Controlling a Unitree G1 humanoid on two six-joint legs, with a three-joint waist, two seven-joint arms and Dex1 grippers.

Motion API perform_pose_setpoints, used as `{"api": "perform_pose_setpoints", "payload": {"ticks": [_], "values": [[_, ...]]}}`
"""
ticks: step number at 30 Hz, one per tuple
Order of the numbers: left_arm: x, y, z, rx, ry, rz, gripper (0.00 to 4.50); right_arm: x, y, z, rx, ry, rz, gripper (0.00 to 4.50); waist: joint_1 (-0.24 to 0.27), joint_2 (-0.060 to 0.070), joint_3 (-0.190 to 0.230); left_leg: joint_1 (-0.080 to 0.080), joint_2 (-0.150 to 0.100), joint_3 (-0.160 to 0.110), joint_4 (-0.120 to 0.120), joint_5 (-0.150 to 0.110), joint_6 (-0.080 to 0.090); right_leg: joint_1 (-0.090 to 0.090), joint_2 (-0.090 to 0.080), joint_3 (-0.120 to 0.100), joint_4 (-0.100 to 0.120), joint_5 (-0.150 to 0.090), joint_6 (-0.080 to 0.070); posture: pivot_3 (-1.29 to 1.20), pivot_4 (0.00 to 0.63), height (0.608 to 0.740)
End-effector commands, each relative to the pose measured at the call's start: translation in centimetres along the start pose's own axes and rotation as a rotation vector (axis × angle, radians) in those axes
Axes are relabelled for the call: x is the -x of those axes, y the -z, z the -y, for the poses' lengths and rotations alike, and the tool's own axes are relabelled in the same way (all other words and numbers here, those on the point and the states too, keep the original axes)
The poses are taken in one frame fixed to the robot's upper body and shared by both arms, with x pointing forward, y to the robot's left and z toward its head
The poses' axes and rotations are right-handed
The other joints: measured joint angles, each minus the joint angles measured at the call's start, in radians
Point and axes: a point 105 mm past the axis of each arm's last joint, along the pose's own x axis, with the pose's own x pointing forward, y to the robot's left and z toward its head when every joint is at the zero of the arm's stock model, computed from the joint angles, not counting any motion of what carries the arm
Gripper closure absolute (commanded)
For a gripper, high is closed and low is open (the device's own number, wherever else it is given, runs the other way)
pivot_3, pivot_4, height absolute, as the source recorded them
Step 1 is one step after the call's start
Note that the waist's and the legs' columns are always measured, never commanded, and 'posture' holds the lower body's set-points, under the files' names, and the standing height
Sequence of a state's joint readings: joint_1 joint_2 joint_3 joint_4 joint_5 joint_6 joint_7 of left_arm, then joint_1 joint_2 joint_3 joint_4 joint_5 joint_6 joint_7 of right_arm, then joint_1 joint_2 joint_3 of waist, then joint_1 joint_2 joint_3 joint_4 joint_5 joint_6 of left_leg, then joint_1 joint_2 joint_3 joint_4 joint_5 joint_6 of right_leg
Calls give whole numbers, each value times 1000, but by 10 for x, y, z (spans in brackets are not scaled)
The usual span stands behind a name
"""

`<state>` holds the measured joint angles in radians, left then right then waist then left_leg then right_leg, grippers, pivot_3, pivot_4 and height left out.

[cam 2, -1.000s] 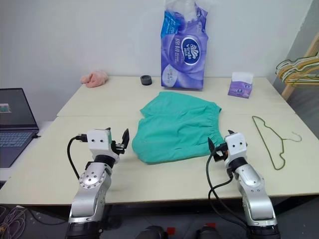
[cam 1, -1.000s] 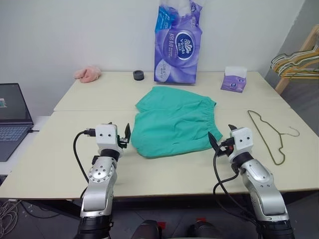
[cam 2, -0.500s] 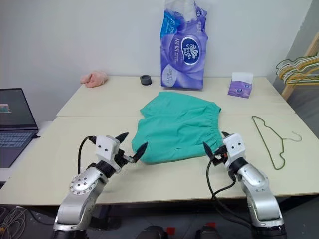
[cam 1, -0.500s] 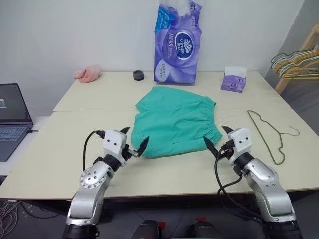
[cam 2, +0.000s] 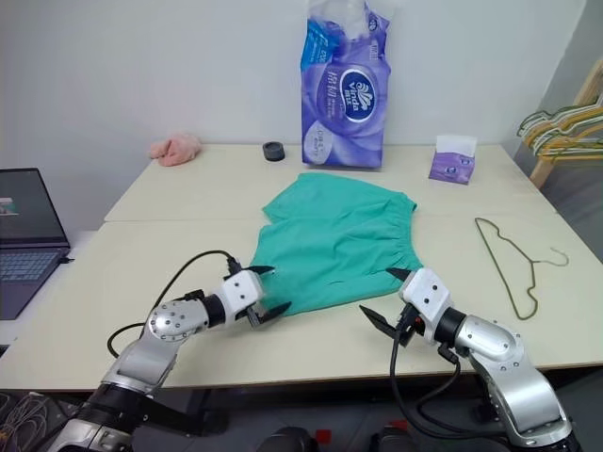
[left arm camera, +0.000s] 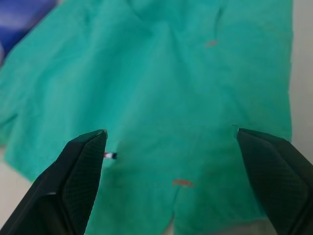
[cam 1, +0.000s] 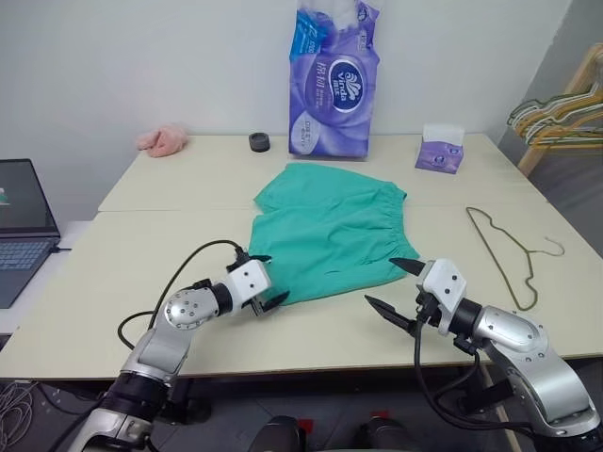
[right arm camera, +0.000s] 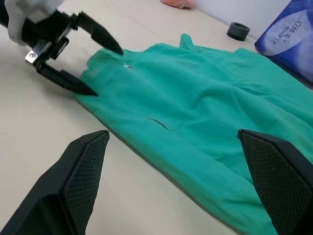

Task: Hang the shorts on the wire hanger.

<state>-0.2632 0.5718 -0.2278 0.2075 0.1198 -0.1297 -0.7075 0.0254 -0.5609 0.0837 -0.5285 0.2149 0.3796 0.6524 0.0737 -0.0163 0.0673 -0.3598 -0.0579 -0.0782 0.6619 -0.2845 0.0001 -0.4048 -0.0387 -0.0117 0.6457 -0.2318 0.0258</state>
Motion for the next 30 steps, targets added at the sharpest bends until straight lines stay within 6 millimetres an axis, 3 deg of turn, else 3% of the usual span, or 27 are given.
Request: {"api": "perform_pose_setpoints", "payload": {"ticks": [1,4,9,13,17,24,29,30], "values": [[-10,1,4,-53,30,-8,19,1,-11,1,67,8,25,0,2,0,0,0,0,0,0,0,0,0,0,0,0,0,0,26,35,740],[-15,9,-3,-36,13,-32,511,4,-6,4,110,16,-6,0,5,0,-1,0,-1,0,1,0,0,1,-1,0,0,0,1,20,35,740],[-16,8,-27,-22,-47,-11,2065,9,12,21,264,34,-111,0,-4,0,-1,0,-1,0,1,0,0,1,0,0,0,1,1,17,33,740],[-14,-1,-43,7,-83,31,3223,8,23,40,419,41,-180,0,-19,-1,-1,0,-1,1,1,0,0,0,0,0,0,1,1,16,31,740],[-11,-21,-54,40,-100,107,4440,-2,37,57,644,-39,-262,0,-26,-1,-1,0,0,1,1,0,0,0,0,0,0,1,0,16,31,740],[-3,-45,-64,29,-74,167,4476,-34,59,76,922,-185,-343,0,-45,-1,-1,0,-1,3,1,0,0,0,0,1,0,4,-4,21,22,740],[2,-52,-70,26,-73,183,4476,-55,67,88,1014,-199,-376,0,-52,-1,-1,0,-1,3,1,1,-1,0,0,3,0,4,-5,35,20,740],[4,-52,-71,28,-72,184,4494,-58,69,90,1019,-195,-379,184,-52,-2,-2,0,-1,3,1,1,-1,0,0,3,0,4,-5,35,20,740]]}}
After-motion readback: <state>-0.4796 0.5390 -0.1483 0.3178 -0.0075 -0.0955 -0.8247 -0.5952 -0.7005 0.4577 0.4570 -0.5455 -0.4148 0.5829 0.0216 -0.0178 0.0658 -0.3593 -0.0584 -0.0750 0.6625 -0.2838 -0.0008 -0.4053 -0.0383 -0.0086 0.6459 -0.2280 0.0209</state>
